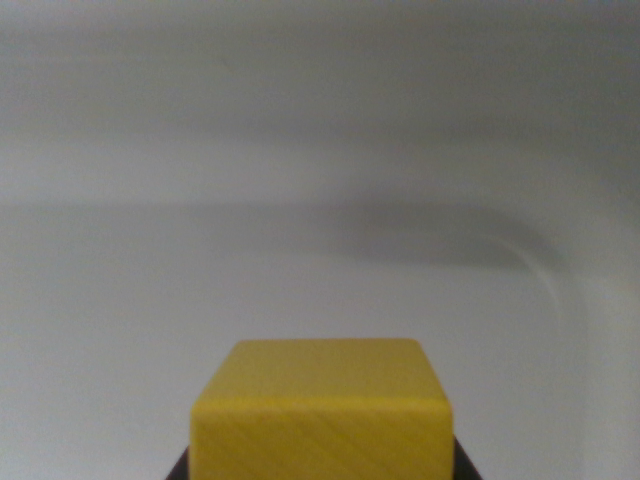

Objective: Pick yellow cube

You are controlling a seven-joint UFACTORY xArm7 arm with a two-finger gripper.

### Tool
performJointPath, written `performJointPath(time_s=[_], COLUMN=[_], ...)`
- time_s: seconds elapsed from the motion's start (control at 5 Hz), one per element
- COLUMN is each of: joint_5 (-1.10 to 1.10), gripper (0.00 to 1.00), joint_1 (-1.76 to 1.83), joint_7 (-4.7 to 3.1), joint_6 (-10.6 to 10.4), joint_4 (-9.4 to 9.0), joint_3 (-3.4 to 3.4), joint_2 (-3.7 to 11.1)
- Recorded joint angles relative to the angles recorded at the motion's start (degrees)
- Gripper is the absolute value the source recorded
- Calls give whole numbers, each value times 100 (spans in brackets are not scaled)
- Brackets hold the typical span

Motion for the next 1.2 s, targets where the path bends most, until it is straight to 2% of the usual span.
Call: performJointPath(time_s=[0.2,0.4,0.6,0.8,1.0,1.2], joint_5=[-8,-8,-16,-16,-25,-25], gripper=[100,100,100,100,100,100], joint_1=[-2,-2,-5,-5,-7,-7], joint_7=[16,16,32,32,49,49], joint_6=[254,254,517,517,786,786], joint_4=[198,198,403,403,613,613], joint_3=[-3,-3,-7,-7,-11,-11], joint_2=[-56,-56,-115,-115,-175,-175])
